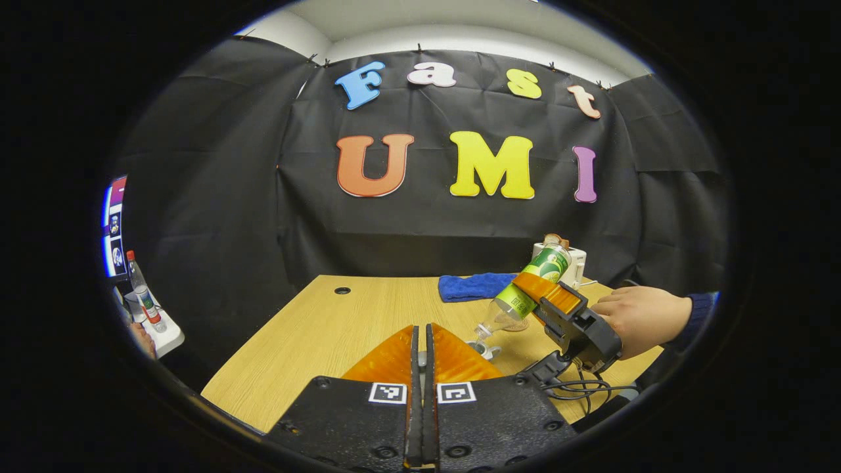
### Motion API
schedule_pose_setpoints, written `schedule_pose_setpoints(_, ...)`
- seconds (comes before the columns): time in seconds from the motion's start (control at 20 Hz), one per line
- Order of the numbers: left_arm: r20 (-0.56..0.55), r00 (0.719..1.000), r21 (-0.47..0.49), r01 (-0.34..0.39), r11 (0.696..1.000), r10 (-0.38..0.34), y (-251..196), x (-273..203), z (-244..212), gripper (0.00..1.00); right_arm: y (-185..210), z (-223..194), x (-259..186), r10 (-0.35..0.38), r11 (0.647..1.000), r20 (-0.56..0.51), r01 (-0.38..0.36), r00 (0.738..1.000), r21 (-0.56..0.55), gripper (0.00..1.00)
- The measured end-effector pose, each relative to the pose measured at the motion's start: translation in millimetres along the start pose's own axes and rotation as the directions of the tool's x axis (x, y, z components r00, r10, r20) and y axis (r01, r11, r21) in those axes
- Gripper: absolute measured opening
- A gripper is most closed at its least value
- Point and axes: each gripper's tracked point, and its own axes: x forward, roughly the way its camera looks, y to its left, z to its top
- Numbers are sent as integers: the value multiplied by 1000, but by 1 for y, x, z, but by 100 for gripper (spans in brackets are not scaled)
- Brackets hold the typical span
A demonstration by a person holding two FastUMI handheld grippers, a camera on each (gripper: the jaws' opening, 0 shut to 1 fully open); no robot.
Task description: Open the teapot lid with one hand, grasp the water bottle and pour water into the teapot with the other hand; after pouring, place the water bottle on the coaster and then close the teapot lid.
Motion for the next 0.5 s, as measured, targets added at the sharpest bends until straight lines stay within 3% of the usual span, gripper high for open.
schedule_pose_setpoints(0.5,-12,1000,29,-6,1000,6,-4,2,-3,3,-11,4,3,-67,993,21,69,998,-93,71)
